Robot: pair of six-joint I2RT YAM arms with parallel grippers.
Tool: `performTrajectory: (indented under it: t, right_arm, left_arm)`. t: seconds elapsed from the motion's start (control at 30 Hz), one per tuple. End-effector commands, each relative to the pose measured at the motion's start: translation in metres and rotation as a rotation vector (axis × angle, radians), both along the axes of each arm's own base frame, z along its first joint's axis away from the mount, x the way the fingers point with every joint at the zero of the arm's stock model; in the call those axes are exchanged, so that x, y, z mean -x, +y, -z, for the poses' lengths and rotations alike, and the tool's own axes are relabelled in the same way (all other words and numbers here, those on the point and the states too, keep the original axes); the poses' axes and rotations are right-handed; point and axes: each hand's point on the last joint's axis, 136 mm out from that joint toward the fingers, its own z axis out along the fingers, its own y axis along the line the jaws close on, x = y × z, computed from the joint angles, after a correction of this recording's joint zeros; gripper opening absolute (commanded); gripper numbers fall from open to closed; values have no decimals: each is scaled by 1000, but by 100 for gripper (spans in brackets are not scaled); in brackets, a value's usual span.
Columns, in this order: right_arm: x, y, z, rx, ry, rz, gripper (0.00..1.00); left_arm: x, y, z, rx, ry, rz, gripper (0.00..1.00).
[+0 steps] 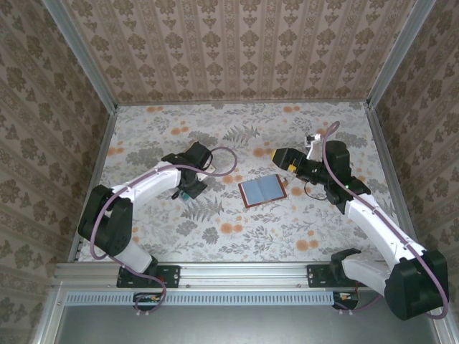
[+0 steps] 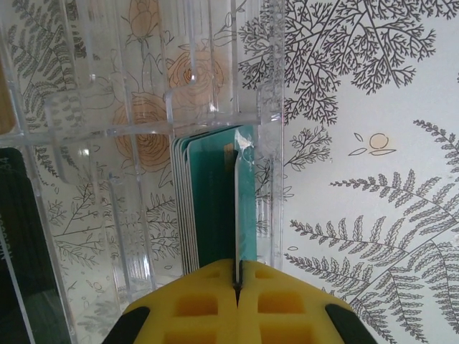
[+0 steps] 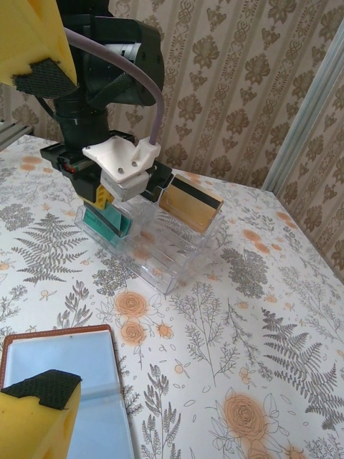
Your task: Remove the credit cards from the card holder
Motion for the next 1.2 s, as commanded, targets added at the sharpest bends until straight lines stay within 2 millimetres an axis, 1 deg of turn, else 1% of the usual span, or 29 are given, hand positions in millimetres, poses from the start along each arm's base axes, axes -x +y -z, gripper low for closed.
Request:
performTrajectory:
  t: [0.0,0.07,0.17,0.2,0.27,0.37,0.43,0.53,0.77,0.9,1.07,1.17]
  right_arm:
    - [0,-3,0,4,-6,12,100]
    - [0,-3,0,3,-5,12,100]
    - [1,-2,1,1,-1,10,100]
    - [1,-2,1,1,-2,9,100]
    - [1,-2,1,1,-4,9,100]
    - [2,-2,0,-1,-4,7,100]
    - [1,-2,0,-1,-5,10,100]
    - [2,-2,1,-3,-3,10,100]
    - [2,-2,0,-7,-5,9,100]
    - [2,-2,0,-7,-7,7,100]
    - [1,-2,1,-9,-5,8,100]
    - [1,0,1,-14,-6,3,100]
  left_arm:
    - [0,4,5,-11,1,2,0]
    - [0,4,7,-4,-1,0,0]
    - [0,5,10,-9,3,-3,3]
    - [1,6,10,-10,4,-6,7]
    - [0,6,10,-10,1,-8,18]
    - [-1,8,7,-17,-8,-15,21]
    - [-1,9,5,-17,-13,-18,26]
    - [-3,11,2,-15,-25,-26,26]
    - [-5,20,0,-45,-45,-49,26]
    - [-8,25,-6,-58,-77,-63,26]
    - [-8,26,-14,-41,-102,-65,29]
    - [-7,29,-12,-55,-101,-68,31]
